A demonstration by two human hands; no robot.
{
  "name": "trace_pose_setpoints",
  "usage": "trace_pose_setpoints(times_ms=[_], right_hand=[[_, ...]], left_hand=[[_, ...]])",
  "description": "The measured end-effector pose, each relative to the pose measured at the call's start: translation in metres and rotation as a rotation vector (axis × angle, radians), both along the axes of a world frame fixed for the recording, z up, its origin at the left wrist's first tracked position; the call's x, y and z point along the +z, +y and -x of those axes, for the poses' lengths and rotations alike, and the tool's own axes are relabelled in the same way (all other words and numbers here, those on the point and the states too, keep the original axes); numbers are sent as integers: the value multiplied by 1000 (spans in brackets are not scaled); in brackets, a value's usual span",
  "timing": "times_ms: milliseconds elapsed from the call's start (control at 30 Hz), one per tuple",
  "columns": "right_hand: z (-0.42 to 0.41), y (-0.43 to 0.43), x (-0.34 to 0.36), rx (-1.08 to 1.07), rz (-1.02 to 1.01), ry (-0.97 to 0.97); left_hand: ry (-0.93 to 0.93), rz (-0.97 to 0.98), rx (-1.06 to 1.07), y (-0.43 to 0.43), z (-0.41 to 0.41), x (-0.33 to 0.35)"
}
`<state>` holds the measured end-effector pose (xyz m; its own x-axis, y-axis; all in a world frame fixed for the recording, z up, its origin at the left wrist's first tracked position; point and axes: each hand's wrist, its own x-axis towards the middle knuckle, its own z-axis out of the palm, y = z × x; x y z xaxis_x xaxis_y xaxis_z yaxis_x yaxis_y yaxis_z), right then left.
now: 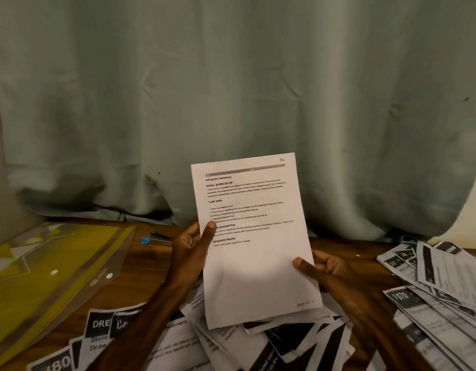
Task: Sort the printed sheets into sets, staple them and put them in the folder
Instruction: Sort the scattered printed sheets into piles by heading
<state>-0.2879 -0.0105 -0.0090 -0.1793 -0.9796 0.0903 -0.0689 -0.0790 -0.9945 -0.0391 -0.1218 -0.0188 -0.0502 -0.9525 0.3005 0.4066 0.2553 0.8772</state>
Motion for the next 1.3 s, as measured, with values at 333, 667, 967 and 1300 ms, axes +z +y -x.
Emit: trace_pose_setpoints(times_ms=[333, 667, 967, 1300], right_hand=[[-14, -8, -8, -4, -23, 52], [28, -26, -54, -404, -210, 866], [38, -35, -55, -396, -196, 801], [39, -34, -56, -572, -94, 522]], left_hand=[[-43, -176, -66, -15, -29, 2], [-35, -198, 28, -38, -60, -18], [-14, -207, -10, -44, -51, -29], [-43, -198, -34, -30, -44, -23]])
